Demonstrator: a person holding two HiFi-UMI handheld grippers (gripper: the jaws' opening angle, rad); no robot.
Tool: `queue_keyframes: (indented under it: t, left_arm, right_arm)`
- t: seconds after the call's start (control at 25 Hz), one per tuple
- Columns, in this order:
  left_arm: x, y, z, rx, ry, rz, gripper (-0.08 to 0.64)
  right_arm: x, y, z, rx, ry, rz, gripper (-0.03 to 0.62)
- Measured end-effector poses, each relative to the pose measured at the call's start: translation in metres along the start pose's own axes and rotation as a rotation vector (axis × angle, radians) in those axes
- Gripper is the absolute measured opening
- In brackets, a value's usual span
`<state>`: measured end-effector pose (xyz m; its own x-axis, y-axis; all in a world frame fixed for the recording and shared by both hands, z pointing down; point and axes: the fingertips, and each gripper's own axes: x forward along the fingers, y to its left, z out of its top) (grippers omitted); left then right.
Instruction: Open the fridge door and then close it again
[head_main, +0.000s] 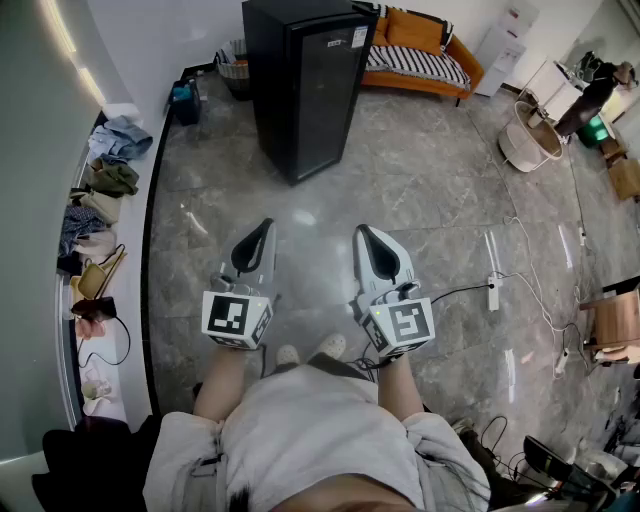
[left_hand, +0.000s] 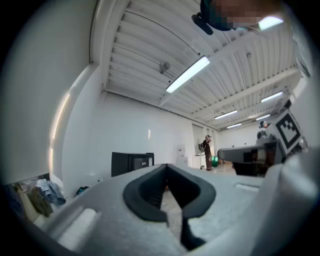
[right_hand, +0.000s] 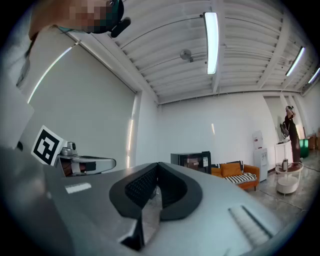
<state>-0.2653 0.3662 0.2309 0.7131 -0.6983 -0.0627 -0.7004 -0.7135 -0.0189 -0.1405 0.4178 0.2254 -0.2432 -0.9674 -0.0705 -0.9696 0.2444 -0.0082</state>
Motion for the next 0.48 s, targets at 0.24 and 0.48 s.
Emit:
queue_keyframes:
  t: [0.24,0.48]
  left_arm:
    - [0.013,0.006,-0.001,-0.009,0.002,0.016,0.002]
    - [0.031,0.004,0.0,-0.007,0.0,0.026,0.002]
  right_arm:
    - [0.007,-0.012,-0.001,0.0,-0.002,0.005,0.003]
    - [0.016,-0.029,-0.001,0.005,-0.002,0.024,0.003]
